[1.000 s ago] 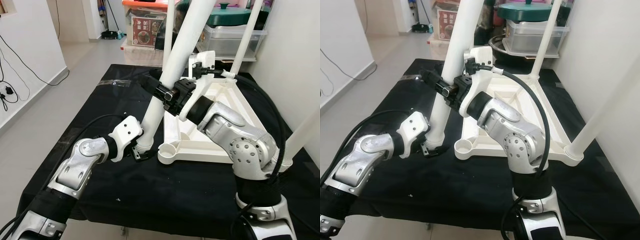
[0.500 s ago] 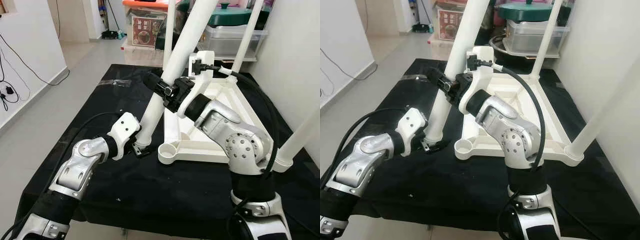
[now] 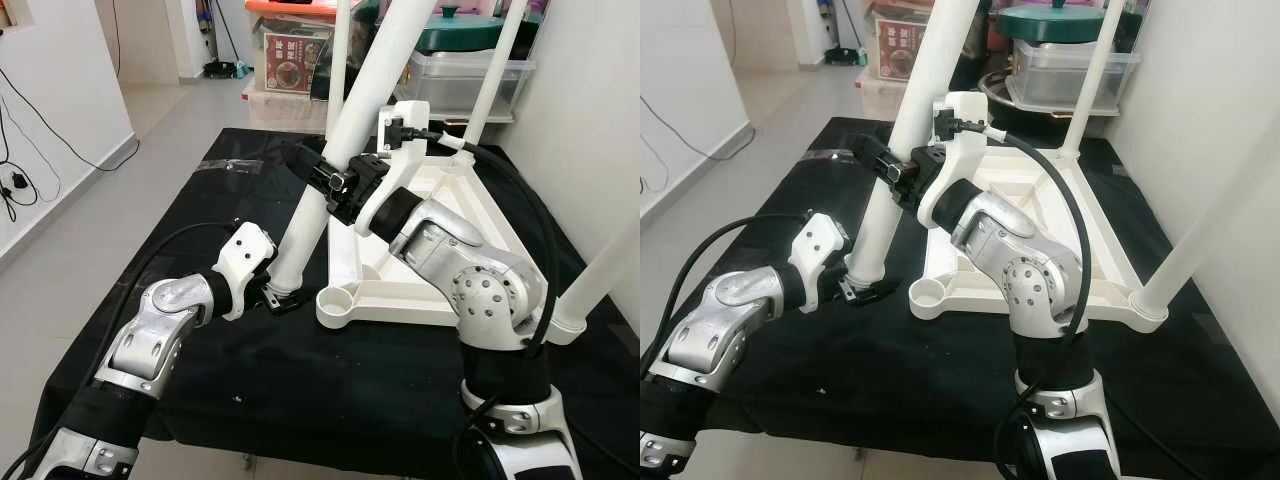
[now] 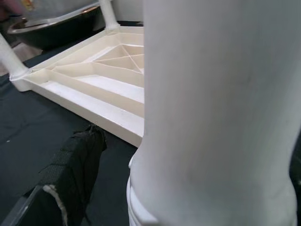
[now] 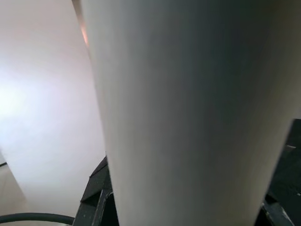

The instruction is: Building children table

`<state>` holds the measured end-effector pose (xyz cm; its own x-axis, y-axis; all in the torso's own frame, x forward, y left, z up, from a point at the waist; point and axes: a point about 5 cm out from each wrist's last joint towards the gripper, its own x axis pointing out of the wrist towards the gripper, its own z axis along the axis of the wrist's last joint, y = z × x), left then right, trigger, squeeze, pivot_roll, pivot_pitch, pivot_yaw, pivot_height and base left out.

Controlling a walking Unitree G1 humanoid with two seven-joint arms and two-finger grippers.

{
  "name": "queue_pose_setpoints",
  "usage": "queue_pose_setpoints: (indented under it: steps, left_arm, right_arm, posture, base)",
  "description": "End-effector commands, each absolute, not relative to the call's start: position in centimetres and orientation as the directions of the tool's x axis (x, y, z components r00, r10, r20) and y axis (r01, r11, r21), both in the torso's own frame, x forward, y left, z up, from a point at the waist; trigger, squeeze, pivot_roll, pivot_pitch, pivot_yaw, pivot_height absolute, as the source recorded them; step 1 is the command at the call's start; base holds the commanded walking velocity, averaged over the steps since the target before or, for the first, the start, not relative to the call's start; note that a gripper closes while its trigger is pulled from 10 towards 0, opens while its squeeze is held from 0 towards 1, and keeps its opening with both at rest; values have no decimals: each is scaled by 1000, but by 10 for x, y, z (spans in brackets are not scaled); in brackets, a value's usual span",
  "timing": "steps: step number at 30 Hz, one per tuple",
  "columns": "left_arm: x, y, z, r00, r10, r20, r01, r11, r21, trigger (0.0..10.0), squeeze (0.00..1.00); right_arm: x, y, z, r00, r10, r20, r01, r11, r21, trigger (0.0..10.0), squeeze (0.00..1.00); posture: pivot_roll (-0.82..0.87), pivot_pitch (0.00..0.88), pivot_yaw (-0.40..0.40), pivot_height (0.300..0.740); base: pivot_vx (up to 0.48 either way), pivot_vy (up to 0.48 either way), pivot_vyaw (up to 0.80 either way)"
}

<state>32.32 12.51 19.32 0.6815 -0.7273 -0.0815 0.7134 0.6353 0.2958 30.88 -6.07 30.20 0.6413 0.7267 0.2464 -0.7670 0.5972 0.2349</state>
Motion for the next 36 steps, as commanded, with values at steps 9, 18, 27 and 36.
queue_pose_setpoints:
  steps: [9,18,27,36]
  left_arm:
    - [327,130,203,709,-705,-22,683,678,272,0,0]
    - [326,130,202,711,-701,-55,681,668,300,0,0]
    - [322,128,200,683,-726,-85,712,635,298,10000,0]
    - [301,122,203,536,-841,-80,826,503,254,10000,0]
  right_arm:
    - [304,-52,297,597,773,214,-799,549,244,0,0]
    - [304,-51,296,594,776,212,-801,548,240,0,0]
    - [305,-49,301,573,783,240,-816,522,248,10000,1000]
    - [291,-58,304,414,820,394,-909,353,221,10000,1000]
  posture:
    - [10,0,-34,740]
    - [14,0,-38,740]
    - [19,0,-41,740]
    - [29,0,-47,740]
  base:
    - [0,0,0]
    - [0,0,0]
    - [0,0,0]
    - [0,0,0]
